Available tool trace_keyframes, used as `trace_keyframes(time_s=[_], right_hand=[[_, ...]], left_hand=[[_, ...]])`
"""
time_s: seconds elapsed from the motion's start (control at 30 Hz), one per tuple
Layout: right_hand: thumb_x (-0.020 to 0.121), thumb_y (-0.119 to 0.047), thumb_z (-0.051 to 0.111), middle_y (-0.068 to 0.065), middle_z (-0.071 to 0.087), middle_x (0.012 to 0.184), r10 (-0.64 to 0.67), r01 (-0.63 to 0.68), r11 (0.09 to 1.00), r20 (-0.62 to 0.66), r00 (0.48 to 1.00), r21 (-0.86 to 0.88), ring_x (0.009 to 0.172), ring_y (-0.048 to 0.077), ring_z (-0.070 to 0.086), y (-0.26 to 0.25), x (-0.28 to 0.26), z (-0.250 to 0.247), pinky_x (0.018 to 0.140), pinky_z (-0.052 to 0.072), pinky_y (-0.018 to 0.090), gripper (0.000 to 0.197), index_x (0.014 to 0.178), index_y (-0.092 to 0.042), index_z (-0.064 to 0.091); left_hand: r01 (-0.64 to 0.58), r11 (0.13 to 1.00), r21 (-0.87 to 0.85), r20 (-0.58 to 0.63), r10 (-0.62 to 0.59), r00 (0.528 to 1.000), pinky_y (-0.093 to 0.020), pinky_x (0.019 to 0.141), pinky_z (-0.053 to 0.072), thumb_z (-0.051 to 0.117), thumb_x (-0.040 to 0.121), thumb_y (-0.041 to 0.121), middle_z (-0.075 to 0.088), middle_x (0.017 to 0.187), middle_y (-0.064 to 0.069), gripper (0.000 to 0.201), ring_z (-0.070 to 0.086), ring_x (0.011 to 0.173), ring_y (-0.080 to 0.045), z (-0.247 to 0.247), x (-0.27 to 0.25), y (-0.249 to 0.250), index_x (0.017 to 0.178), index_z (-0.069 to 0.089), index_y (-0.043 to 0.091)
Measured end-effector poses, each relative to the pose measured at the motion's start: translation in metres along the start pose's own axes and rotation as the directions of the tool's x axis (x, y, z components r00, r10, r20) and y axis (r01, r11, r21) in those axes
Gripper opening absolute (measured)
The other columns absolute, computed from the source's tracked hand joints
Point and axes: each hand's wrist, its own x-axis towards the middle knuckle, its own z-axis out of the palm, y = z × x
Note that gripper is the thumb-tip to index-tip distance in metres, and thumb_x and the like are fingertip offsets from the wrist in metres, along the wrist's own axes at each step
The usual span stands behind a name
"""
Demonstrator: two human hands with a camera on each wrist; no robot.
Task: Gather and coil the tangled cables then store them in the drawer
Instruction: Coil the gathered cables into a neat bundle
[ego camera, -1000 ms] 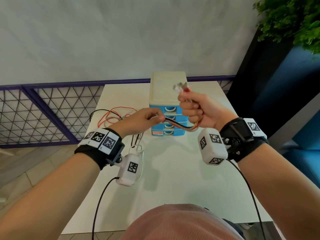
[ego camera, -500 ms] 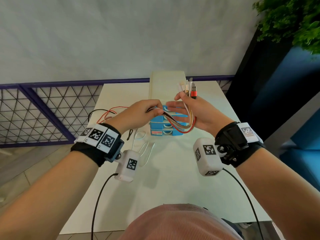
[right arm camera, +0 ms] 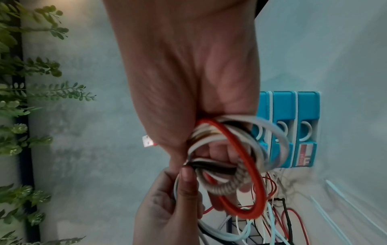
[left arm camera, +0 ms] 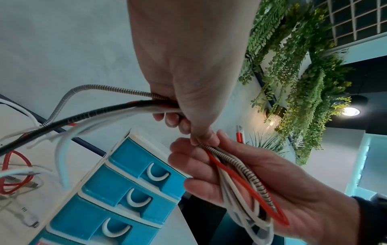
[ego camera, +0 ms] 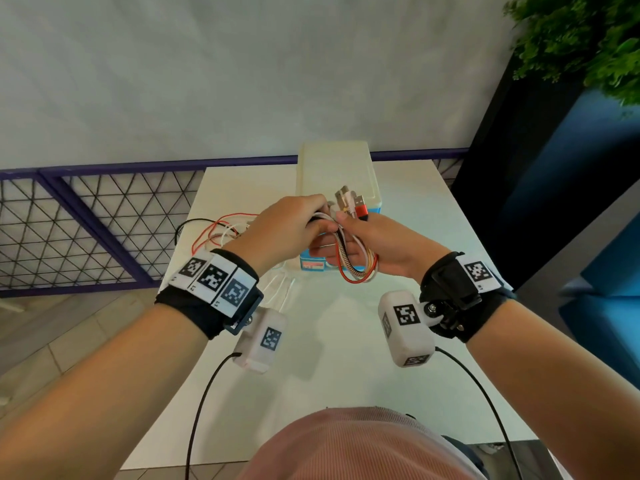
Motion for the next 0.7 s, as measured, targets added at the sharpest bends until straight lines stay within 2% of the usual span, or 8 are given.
trace_keyframes(time_s=[0.13,0.27,0.3,0.37,0.43,0.5,0.63,0.7], right_hand=[[0.101,-0.012,0.046,0.018,0.071,0.111,0.001,-0.003,1.0,0.124,0.992,0.018,0.103,0.029,0.07,0.001,-0.003,-0.001,0.09,0.056,0.037,0.024,0.12,-0.004,0.059],[0.099,-0.004,0.049,0.006,0.075,0.083,0.025,-0.022,0.999,0.069,0.997,-0.05,0.075,0.015,0.073,0.001,-0.003,-0.002,0.07,0.058,0.026,0.014,0.101,-0.004,0.063],[0.098,-0.004,0.05,0.005,0.074,0.078,0.025,-0.022,0.998,0.048,0.999,-0.057,0.071,0.013,0.072,0.0,-0.002,-0.001,0.067,0.058,0.025,0.013,0.1,-0.003,0.063],[0.098,-0.003,0.051,0.004,0.072,0.075,0.026,-0.026,0.999,0.015,1.0,-0.047,0.067,0.012,0.071,0.0,0.0,0.001,0.063,0.058,0.024,0.013,0.103,-0.003,0.062],[0.099,-0.004,0.05,0.006,0.071,0.077,0.05,-0.051,0.998,-0.022,0.998,-0.023,0.067,0.012,0.071,-0.002,0.003,0.002,0.061,0.057,0.024,0.014,0.105,-0.002,0.062],[0.1,-0.004,0.047,0.01,0.069,0.081,0.065,-0.063,0.997,-0.028,0.998,0.049,0.068,0.016,0.071,-0.003,0.005,0.005,0.062,0.059,0.027,0.014,0.104,0.0,0.06],[0.1,-0.007,0.048,0.013,0.071,0.09,0.077,-0.074,0.989,-0.02,0.997,0.124,0.078,0.023,0.07,-0.005,0.008,0.007,0.074,0.06,0.034,0.016,0.111,-0.002,0.059],[0.1,-0.009,0.049,0.011,0.071,0.086,0.096,-0.091,0.988,-0.03,0.995,0.123,0.075,0.02,0.07,-0.004,0.008,0.007,0.071,0.06,0.032,0.015,0.108,-0.003,0.06]], left_hand=[[0.059,0.981,-0.184,0.032,-0.054,0.998,-0.037,0.063,0.044,0.059,0.089,0.026,0.065,0.08,-0.007,0.016,0.057,0.071,-0.024,-0.002,-0.004,0.0,0.094,0.046,0.019],[0.118,0.939,-0.322,0.224,-0.046,0.974,-0.042,0.082,0.048,0.052,0.095,0.031,0.065,0.1,-0.011,0.022,0.061,0.086,-0.023,-0.007,-0.007,0.0,0.107,0.036,0.021],[0.136,0.935,-0.329,0.267,-0.046,0.963,-0.042,0.085,0.049,0.055,0.093,0.035,0.064,0.101,-0.008,0.029,0.06,0.086,-0.02,-0.009,-0.009,0.0,0.11,0.034,0.023],[0.138,0.964,-0.228,0.328,-0.058,0.943,-0.042,0.088,0.047,0.07,0.075,0.052,0.061,0.099,0.006,0.062,0.057,0.087,-0.017,-0.012,-0.011,0.005,0.118,0.029,0.032],[0.09,0.995,-0.04,0.315,-0.073,0.946,-0.039,0.093,0.037,0.079,0.057,0.061,0.055,0.105,0.014,0.095,0.052,0.096,-0.014,-0.01,-0.012,0.011,0.127,0.022,0.034],[0.071,0.996,0.046,0.243,-0.08,0.967,-0.038,0.093,0.032,0.081,0.047,0.064,0.052,0.107,0.012,0.11,0.049,0.099,-0.015,-0.005,-0.012,0.015,0.132,0.018,0.033],[0.103,0.994,0.035,0.136,-0.107,0.985,-0.04,0.092,0.033,0.081,0.043,0.065,0.052,0.107,0.007,0.116,0.05,0.101,-0.019,0.003,-0.014,0.018,0.134,0.018,0.032],[0.101,0.994,0.045,0.118,-0.106,0.987,-0.041,0.092,0.036,0.081,0.041,0.067,0.056,0.113,0.005,0.118,0.052,0.103,-0.021,0.006,-0.014,0.018,0.134,0.017,0.03]])
